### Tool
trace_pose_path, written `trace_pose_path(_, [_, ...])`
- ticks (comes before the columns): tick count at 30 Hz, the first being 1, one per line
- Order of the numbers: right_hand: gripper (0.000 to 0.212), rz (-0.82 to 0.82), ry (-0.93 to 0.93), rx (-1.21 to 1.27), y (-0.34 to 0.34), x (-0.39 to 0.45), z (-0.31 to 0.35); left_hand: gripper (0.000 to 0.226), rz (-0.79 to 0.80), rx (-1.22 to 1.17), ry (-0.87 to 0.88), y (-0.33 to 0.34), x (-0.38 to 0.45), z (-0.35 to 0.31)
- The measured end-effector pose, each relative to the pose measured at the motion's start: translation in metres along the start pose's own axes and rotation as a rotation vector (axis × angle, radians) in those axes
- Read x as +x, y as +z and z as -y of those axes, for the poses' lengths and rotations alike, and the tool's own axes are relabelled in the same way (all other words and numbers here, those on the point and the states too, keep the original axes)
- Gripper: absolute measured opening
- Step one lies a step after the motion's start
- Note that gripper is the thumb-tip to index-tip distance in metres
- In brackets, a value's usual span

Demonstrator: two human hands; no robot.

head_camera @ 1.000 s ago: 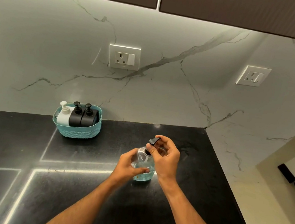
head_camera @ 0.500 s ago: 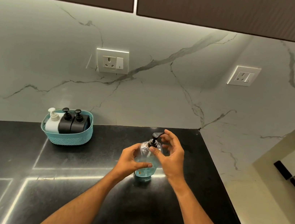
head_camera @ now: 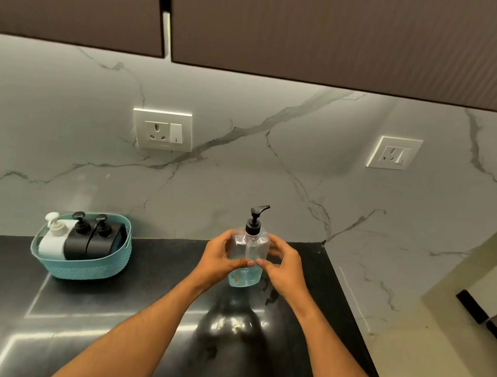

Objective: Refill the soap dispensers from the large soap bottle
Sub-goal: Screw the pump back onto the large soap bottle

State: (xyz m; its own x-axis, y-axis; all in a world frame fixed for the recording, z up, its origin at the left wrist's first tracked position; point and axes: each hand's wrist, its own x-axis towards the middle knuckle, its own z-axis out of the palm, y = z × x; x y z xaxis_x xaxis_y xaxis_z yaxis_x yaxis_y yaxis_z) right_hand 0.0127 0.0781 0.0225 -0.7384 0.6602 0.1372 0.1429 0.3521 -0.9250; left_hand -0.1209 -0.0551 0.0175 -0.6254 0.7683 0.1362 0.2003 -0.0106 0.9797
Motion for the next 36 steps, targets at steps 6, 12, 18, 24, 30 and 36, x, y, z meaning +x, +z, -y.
trace_pose_path(6, [0.054, -0.019, -0.003, -0.027, -0.007, 0.044, -0.012, 0.062, -0.013, 0.063, -0.043, 0.012, 0.046, 0.005])
trace_pose_path(12, [0.057, -0.076, 0.082, -0.008, -0.004, 0.074, -0.033, 0.064, -0.049, 0.211, -0.085, 0.027, 0.082, 0.019])
trace_pose_path(18, [0.059, -0.08, 0.11, -0.015, 0.001, 0.096, -0.054, 0.061, -0.07, 0.298, -0.106, 0.032, 0.102, 0.029])
trace_pose_path(24, [0.056, -0.066, 0.116, 0.005, 0.008, 0.109, -0.067, 0.063, -0.078, 0.352, -0.147, 0.032, 0.112, 0.035])
trace_pose_path(30, [0.059, -0.068, 0.114, 0.019, 0.007, 0.116, -0.071, 0.058, -0.106, 0.363, -0.152, 0.032, 0.118, 0.039])
trace_pose_path(36, [0.057, -0.075, 0.115, 0.021, 0.009, 0.119, -0.072, 0.054, -0.166, 0.366, -0.133, 0.033, 0.117, 0.046])
